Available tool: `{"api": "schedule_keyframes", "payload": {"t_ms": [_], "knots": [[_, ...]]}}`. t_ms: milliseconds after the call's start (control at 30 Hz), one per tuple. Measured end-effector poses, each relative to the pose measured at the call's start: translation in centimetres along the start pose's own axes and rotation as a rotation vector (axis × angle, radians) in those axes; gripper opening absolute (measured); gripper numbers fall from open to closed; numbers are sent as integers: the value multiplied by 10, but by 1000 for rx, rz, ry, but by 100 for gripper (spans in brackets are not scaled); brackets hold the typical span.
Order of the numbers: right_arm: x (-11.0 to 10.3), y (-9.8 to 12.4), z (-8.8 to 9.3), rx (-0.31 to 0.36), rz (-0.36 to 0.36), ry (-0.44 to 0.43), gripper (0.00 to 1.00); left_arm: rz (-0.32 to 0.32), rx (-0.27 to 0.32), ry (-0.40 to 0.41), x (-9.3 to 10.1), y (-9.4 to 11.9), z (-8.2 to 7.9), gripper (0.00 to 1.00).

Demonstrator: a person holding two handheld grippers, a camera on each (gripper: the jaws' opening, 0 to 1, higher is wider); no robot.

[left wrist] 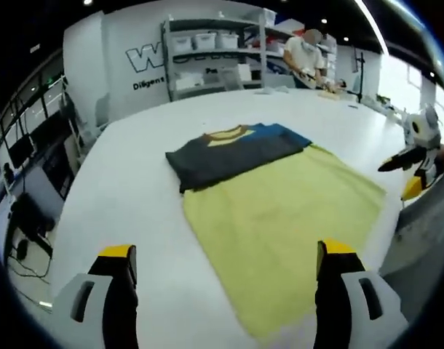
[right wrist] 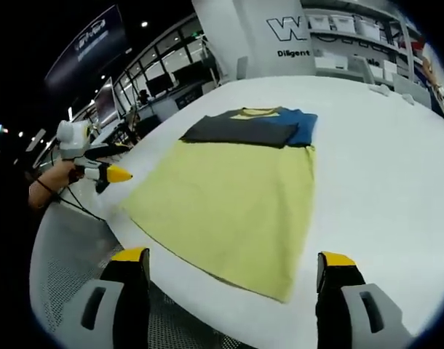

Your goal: Fold the garment on the visible template until the final outline fits inside the template.

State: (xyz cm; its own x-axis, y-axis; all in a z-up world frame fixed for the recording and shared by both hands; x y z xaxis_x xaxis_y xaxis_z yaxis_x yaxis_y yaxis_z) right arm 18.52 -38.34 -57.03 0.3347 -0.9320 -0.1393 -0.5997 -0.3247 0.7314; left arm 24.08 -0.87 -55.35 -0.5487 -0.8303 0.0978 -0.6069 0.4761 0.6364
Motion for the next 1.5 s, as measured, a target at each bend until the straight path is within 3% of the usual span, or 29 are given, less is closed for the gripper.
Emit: {"api": "schedule_keyframes", "payload": {"t_ms": [167, 300, 367, 433, 533, 633, 733, 1000, 1133, 1500], "knots": [[-2, 0, 4, -21, 0, 2, 92, 29, 12, 65, 10, 6, 11, 97], [-1, -1, 7, -42, 6, -2, 87, 29, -64, 88, 14, 10, 24, 92], [0, -1, 8, -48, 12, -2, 82, 32, -134, 100, 13, 13, 29, 90], [2, -2, 9, -62, 15, -9, 73, 36, -165, 134, 13, 15, 35, 85], [4, -3, 13, -97, 42, -5, 68, 48, -186, 191, 14, 17, 44, 77], [9, -2, 14, -101, 94, 72, 65, 68, -210, 264, 16, 18, 49, 67], [12, -3, 16, -110, 114, 74, 54, 79, -188, 301, 17, 17, 50, 57], [25, -4, 18, -114, 169, 27, 30, 105, -250, 315, 23, 14, 60, 38], [28, -6, 18, -100, 145, -42, 26, 109, -232, 359, 20, 13, 59, 34], [29, -11, 21, -117, 159, 19, 12, 66, -266, 374, 20, 8, 58, 17]]}}
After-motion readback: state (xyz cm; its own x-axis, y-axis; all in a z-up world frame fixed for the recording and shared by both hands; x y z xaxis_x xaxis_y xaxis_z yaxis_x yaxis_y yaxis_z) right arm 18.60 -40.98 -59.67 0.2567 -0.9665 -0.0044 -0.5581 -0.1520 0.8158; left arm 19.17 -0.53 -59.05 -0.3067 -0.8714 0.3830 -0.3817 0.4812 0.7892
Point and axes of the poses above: the point that each gripper's makers call its tool centre point, and the gripper's own axes: y roughly backward along the fingers, x roughly to its right, z roughly out of its underside, the point moved 10 cm from there along y, roughly backward along the fingers, and after that the axes turned 11 degrees about z, right-handed, at the moved point
